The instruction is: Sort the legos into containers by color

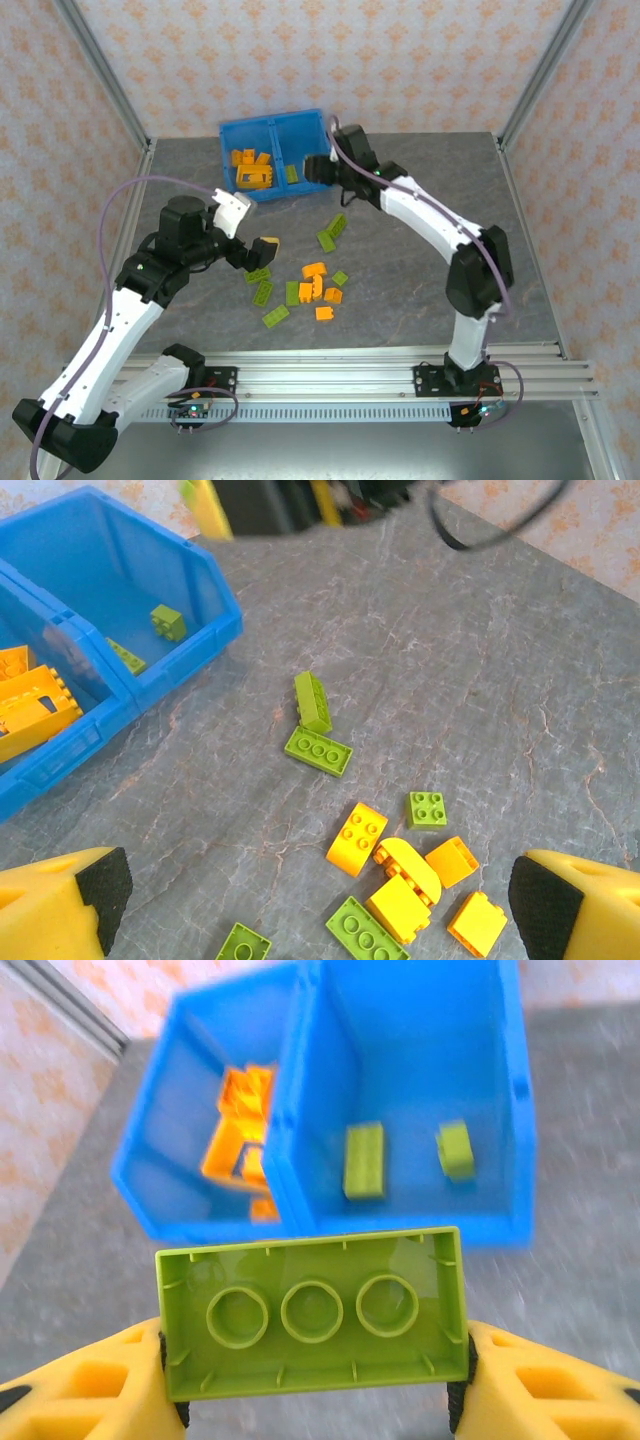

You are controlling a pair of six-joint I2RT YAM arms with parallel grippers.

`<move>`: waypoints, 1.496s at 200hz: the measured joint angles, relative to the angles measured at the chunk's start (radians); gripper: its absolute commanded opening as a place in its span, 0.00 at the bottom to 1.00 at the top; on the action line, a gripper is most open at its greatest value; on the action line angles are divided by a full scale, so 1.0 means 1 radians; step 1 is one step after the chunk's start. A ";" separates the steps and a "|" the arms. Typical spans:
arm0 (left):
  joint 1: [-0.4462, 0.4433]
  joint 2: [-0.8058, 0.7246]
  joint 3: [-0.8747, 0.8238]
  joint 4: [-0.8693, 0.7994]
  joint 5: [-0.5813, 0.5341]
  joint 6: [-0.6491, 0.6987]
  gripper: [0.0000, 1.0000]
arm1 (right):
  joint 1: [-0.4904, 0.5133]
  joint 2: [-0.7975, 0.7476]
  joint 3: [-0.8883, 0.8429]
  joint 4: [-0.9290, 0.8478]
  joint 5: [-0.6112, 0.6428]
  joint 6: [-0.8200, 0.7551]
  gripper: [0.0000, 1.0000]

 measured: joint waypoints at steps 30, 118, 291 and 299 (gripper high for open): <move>0.000 -0.025 0.000 0.000 -0.004 0.000 1.00 | -0.003 0.257 0.328 -0.047 0.033 0.000 0.50; 0.000 -0.045 0.000 0.000 -0.006 0.000 1.00 | -0.033 0.713 0.831 -0.275 0.004 0.091 0.59; 0.000 -0.031 0.000 0.000 -0.005 0.000 1.00 | -0.046 0.108 0.140 -0.139 -0.033 0.109 0.84; 0.000 -0.031 0.000 0.000 -0.005 0.000 1.00 | -0.046 0.029 0.027 -0.098 -0.025 0.117 0.84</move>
